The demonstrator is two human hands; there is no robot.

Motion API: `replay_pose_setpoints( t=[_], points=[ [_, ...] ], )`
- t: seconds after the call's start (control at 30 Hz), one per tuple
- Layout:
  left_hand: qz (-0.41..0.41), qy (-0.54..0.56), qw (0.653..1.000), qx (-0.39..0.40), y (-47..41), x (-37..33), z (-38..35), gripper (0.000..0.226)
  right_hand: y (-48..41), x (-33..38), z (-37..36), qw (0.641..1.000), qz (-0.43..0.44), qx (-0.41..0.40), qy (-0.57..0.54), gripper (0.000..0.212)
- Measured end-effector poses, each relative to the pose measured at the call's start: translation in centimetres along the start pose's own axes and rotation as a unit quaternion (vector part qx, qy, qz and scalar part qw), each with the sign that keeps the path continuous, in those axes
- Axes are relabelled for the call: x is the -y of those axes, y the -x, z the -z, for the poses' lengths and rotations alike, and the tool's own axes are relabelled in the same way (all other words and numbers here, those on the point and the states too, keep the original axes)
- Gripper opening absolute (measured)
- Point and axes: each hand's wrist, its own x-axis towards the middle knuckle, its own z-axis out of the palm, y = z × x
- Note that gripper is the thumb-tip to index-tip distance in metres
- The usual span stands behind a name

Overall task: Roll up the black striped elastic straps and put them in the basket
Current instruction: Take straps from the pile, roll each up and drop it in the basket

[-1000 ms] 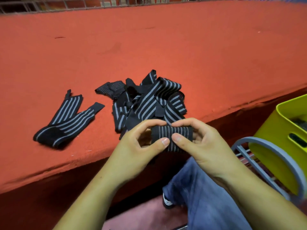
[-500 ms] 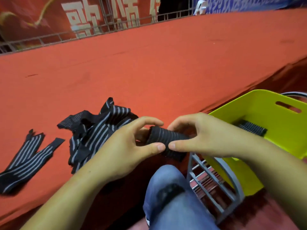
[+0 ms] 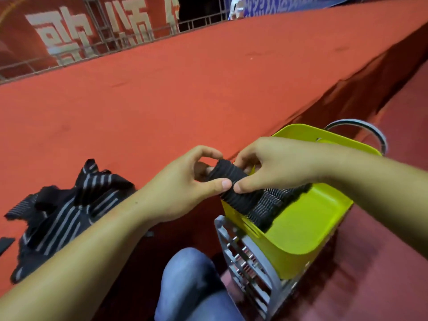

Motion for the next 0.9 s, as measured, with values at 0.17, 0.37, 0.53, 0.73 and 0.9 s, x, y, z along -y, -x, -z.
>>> replay_pose_setpoints(
  t=[0.17, 0.37, 0.53, 0.73, 0.9],
  points=[
    [0.001, -0.082, 0.996, -0.024, -2.2, 2.1, -1.6, 0.029, -0.9, -5.0, 0.8, 0.995, -0.086, -0.028, -0.042, 0.034],
    [-0.024, -0.221, 0.975, -0.02, -3.6, 4.1, -3.2, 0.022, -1.0, -12.2, 3.8, 0.97, -0.221, -0.009, 0.105, 0.036],
    [-0.029, -0.234, 0.971, -0.039, -4.8, 4.8, -3.9, 0.018, -1.5, -16.5, 4.0, 0.926, -0.311, 0.044, 0.209, 0.028],
    [-0.039, -0.223, 0.973, -0.041, -5.2, 5.6, -3.9, 0.017, -2.6, -18.2, 2.5, 0.88, -0.359, 0.094, 0.297, 0.029],
    [-0.049, -0.209, 0.975, -0.047, -5.2, 6.2, -4.1, 0.017, -3.2, -16.9, 1.5, 0.855, -0.363, 0.16, 0.334, 0.025]
  ],
)
